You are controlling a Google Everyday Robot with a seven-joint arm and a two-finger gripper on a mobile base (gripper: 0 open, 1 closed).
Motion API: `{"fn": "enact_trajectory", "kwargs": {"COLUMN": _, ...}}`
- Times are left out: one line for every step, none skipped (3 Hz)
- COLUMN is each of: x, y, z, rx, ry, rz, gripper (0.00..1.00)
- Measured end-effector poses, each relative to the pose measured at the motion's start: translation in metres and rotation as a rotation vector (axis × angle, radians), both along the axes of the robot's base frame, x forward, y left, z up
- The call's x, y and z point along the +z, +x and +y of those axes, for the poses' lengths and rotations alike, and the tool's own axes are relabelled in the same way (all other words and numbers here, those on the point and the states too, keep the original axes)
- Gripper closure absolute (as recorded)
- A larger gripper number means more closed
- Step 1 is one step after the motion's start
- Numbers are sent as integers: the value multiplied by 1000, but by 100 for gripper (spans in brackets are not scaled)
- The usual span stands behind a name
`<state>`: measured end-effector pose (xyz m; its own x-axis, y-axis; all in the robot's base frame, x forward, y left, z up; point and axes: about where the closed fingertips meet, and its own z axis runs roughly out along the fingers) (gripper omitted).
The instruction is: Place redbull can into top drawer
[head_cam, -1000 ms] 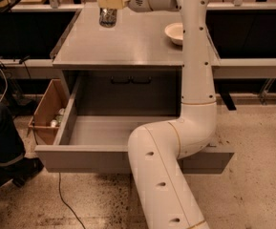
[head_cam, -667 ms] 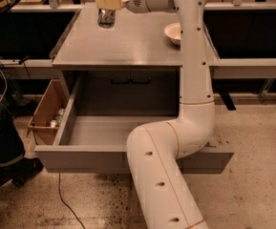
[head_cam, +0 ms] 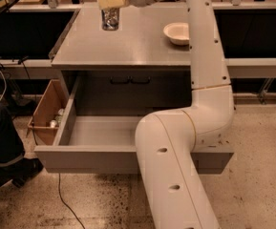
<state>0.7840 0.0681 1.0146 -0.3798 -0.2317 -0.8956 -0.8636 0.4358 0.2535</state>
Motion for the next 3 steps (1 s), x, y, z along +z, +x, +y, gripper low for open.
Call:
{"fn": "enact_trajectory", "kwargs": {"x": 1, "y": -15, "z": -2, "rx": 11, "ry": -46, "rz": 91, "gripper": 100}}
{"fn": "enact_trajectory", "kwargs": {"x": -2, "y": -24, "z": -17, "rx": -19, "ry": -74, "rz": 176, "gripper": 100}}
{"fn": "enact_trajectory", "kwargs": {"x": -12, "y": -24, "z": -37, "rx": -65, "ry": -78, "rz": 238, "gripper": 100}}
